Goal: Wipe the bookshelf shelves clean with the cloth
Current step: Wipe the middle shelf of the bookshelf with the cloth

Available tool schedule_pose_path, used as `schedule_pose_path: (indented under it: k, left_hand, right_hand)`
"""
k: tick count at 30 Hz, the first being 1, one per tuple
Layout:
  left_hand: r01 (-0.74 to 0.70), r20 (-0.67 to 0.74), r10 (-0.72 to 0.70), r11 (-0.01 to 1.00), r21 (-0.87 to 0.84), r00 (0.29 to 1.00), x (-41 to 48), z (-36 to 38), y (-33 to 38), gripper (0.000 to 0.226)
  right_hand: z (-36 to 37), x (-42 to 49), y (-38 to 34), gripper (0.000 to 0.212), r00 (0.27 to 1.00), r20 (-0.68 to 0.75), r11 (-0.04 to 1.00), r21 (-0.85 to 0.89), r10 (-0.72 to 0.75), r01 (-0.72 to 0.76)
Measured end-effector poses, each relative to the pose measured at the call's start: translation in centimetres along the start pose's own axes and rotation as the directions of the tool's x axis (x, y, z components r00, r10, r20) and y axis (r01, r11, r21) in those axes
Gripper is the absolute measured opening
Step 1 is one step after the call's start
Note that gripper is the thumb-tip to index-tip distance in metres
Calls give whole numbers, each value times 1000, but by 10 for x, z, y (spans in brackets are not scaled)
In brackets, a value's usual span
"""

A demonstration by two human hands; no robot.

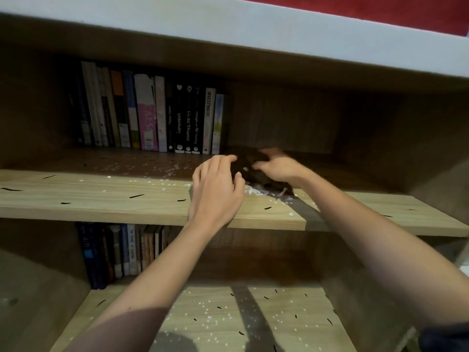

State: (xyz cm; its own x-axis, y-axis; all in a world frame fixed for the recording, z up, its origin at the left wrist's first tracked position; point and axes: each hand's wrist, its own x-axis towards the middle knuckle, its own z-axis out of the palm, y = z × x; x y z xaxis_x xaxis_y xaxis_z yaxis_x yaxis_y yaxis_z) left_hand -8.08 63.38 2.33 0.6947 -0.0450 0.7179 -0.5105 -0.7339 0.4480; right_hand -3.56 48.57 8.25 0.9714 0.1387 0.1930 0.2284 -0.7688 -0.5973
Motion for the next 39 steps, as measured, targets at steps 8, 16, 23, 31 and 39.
schedule_pose_path:
  k: [8,16,23,31,39]
  left_hand:
    - [-21,-78,4,978,-210,997,-10,-26,-7,34]
    - [103,-138,-102,995,-2,985,-8,-92,-67,30]
    - [261,-143,-246,961,96,959,2,-134,-127,33]
    - [289,-160,-278,956,54,947,0,-132,-147,39]
    - [294,-121,-278,945,143,953,4,-130,-153,45]
  right_hand:
    - [-34,-42,53,30,875,-353,806,-375,333,-458]
    - [73,-14,-46,38,939,-320,892,-378,126,-248]
    - [64,25,-90,31,975,-210,997,-7,76,-79]
    - [60,97,-6,34,943,-220,874,-369,249,-317]
    - [103,62,-98,19,982,151,962,-230,-113,146]
